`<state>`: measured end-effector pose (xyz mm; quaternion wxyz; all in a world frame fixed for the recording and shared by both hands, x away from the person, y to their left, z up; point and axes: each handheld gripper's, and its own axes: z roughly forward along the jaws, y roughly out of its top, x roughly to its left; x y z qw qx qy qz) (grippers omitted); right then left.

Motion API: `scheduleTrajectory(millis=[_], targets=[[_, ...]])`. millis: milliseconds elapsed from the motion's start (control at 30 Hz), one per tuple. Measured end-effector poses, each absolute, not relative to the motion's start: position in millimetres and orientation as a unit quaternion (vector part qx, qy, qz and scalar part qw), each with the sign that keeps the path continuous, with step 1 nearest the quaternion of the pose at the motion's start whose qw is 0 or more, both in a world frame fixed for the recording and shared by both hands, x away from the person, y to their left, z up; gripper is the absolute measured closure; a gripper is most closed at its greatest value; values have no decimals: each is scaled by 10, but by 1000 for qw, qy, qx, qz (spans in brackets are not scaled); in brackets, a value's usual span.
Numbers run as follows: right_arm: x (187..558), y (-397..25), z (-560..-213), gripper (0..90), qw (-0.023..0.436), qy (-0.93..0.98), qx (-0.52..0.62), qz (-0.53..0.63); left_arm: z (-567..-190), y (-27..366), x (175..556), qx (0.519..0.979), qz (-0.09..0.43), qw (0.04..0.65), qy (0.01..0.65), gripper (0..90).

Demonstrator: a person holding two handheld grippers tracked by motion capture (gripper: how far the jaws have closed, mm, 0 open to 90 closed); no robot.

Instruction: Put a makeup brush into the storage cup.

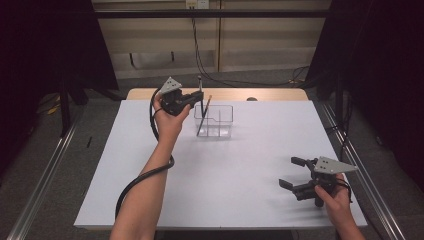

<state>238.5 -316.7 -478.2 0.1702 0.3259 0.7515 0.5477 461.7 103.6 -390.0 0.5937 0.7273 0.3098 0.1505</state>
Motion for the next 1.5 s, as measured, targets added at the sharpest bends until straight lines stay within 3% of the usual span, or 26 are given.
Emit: scheduleTrajectory(millis=[1500], targets=[[2383,-3153,-4778,35,169,752,323,549,-4120,1013,4546,732,134,590,314,838]])
